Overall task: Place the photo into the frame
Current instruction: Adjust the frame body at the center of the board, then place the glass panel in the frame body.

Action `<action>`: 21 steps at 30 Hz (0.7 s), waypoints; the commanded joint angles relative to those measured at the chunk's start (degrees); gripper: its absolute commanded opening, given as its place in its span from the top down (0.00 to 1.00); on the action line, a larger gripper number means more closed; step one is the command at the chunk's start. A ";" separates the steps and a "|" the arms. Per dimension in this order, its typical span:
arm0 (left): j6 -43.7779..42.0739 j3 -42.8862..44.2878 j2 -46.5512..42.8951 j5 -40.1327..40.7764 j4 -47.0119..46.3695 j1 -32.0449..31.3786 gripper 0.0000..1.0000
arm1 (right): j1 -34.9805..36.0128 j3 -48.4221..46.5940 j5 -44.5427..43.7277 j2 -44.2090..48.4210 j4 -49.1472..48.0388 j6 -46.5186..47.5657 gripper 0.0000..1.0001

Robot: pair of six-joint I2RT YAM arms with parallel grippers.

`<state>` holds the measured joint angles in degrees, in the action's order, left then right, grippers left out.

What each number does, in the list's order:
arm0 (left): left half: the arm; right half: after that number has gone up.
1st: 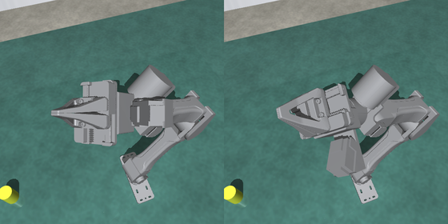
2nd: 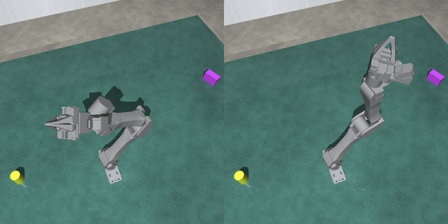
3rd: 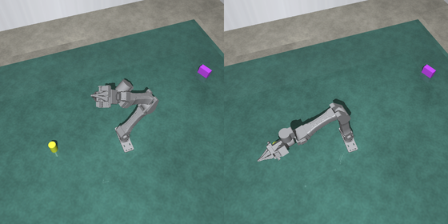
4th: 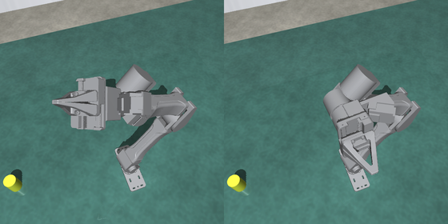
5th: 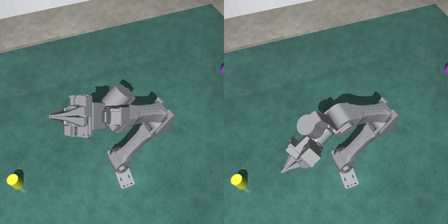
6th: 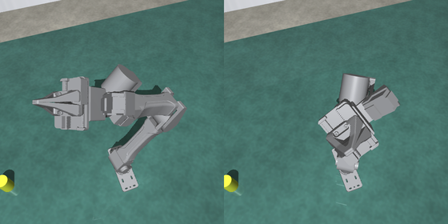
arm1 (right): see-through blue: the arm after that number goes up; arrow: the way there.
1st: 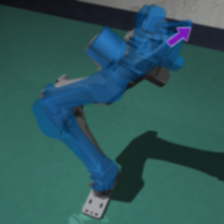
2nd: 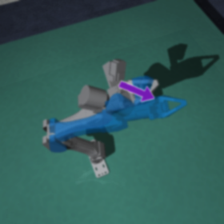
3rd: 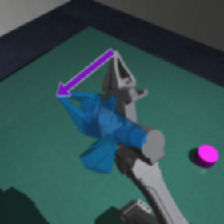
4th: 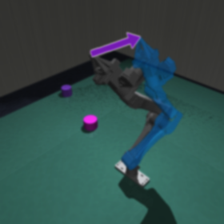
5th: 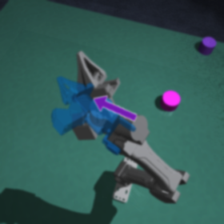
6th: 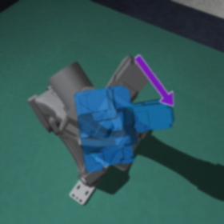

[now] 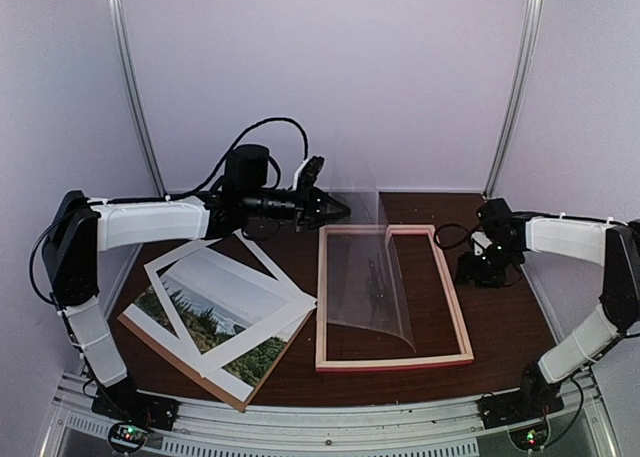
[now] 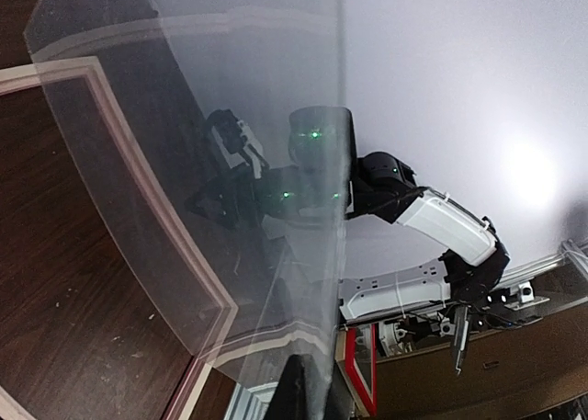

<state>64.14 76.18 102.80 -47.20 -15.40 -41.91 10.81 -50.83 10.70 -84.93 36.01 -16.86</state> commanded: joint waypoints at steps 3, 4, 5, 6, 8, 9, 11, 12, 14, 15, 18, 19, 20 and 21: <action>3.54 9.50 3.96 -0.58 -8.91 -4.05 1.00 | -7.15 -1.84 -0.40 5.90 1.68 0.00 0.38; 3.83 10.86 4.72 -0.77 -9.15 -4.66 1.00 | -8.08 -1.90 -0.27 6.51 1.88 0.00 0.38; 3.95 12.24 5.39 -0.86 -9.20 -5.16 1.00 | -8.91 -1.91 -0.31 7.16 2.06 -0.09 0.38; 4.03 13.42 6.13 -0.98 -9.28 -5.68 1.00 | -9.59 -1.86 -0.25 7.75 2.02 -0.24 0.38; 4.45 15.53 7.70 -1.08 -9.50 -6.34 1.00 | -10.09 -1.74 -0.52 9.11 2.00 -0.72 0.38; 5.07 16.06 8.60 -0.81 -9.92 -6.56 1.00 | -10.08 -1.86 -0.98 9.75 2.12 -0.91 0.38; 6.93 16.04 10.63 0.57 -10.73 -6.60 1.00 | -11.94 -1.99 -1.98 11.27 2.41 -1.13 0.38; 7.27 15.68 11.63 1.40 -10.50 -6.60 1.00 | -12.21 -2.20 -2.75 11.85 2.78 -1.15 0.38; 7.11 15.21 13.82 3.46 -8.51 -6.60 1.00 | -12.40 -2.63 -4.32 12.96 3.58 -1.07 0.38; 6.98 14.81 14.81 4.45 -7.61 -6.60 1.00 | -12.39 -2.83 -4.83 13.43 3.81 -1.07 0.38; 7.07 13.39 18.01 7.14 -6.24 -6.58 1.00 | -12.39 -3.25 -5.74 13.90 4.46 -0.92 0.38; 6.93 12.81 18.84 8.10 -5.76 -6.53 1.00 | -12.39 -3.31 -5.87 13.79 4.58 -0.85 0.38; 6.63 12.10 19.52 9.12 -5.40 -6.52 1.00 | -12.39 -3.31 -5.95 13.67 4.60 -0.81 0.38; 6.16 11.56 20.14 10.07 -4.67 -6.45 1.00 | -12.39 -3.27 -6.03 13.53 4.55 -0.80 0.38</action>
<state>70.67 89.97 120.46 -42.19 -21.39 -48.82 -1.26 -52.71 7.27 -71.79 39.31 -17.34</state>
